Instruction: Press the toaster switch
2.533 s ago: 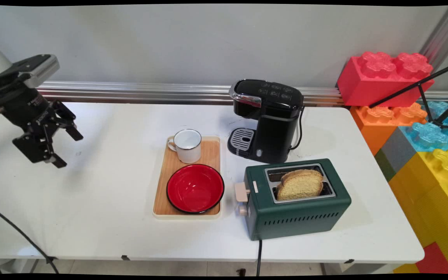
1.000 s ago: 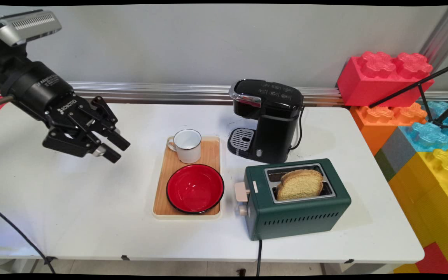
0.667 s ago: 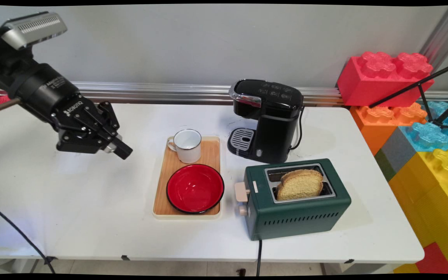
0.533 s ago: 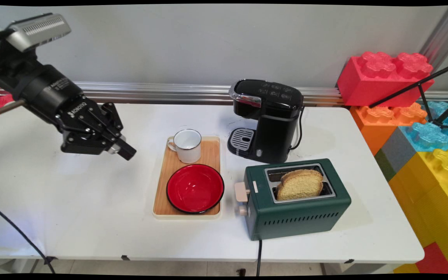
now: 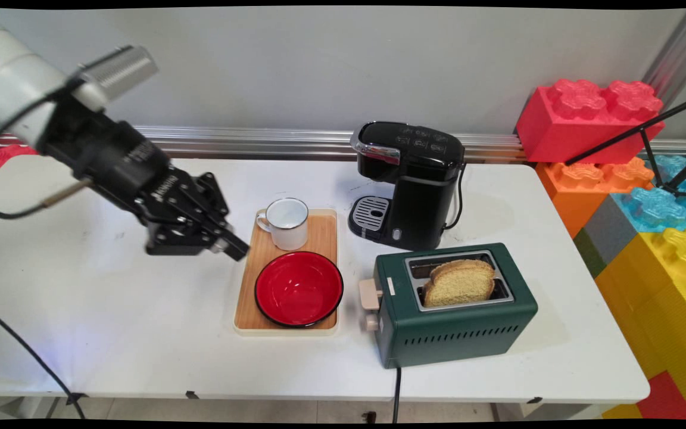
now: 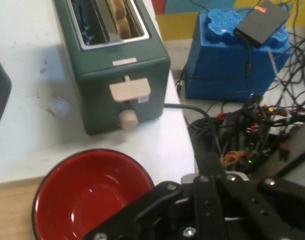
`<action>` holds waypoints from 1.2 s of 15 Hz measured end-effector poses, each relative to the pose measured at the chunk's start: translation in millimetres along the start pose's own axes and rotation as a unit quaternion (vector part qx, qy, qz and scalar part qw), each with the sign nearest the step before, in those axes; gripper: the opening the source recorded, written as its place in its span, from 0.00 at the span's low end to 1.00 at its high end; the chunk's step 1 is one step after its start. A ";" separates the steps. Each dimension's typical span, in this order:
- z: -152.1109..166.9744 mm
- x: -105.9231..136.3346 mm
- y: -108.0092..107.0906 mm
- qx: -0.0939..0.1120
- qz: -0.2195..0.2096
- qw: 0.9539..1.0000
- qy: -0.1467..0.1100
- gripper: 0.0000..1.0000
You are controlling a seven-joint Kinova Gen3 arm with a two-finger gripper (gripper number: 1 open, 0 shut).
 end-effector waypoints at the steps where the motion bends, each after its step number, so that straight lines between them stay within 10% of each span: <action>1: 8.7 5.4 -0.2 0.004 0.002 1.000 -0.003 0.00; 18: 117.0 84.6 -10.5 0.054 -0.005 0.994 -0.091 0.00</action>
